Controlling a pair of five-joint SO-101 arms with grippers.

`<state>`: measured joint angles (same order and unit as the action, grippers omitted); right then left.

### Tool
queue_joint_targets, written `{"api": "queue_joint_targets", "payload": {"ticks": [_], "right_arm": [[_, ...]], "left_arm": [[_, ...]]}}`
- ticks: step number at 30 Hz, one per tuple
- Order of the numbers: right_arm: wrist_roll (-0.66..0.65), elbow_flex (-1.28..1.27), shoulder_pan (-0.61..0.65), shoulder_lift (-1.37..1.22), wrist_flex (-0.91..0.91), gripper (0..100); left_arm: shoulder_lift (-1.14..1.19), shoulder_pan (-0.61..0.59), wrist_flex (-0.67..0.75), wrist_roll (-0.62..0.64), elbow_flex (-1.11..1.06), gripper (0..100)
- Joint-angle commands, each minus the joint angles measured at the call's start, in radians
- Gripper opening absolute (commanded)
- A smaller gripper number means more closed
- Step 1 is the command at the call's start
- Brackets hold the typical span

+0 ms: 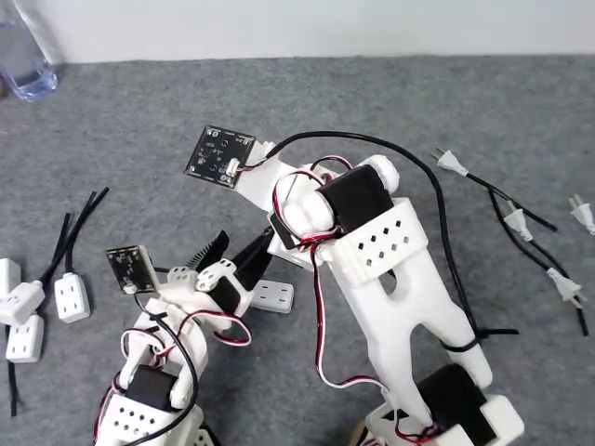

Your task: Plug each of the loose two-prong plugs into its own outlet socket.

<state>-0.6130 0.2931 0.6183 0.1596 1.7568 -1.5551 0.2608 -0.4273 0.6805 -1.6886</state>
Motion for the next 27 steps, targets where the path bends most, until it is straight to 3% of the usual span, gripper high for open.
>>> {"api": "queue_joint_targets", "payload": {"ticks": [1,18,27], "right_arm": [[0.012,0.086,0.008,0.062,0.035,0.8],[0.003,0.078,-0.001,0.051,0.038,0.8],[-0.040,0.048,-0.104,0.053,0.039,0.8]], "left_arm": [[0.006,0.037,-0.018,-0.006,-0.001,33],[0.005,0.028,-0.014,-0.008,-0.001,33],[0.005,0.028,-0.014,-0.008,-0.001,33]]}}
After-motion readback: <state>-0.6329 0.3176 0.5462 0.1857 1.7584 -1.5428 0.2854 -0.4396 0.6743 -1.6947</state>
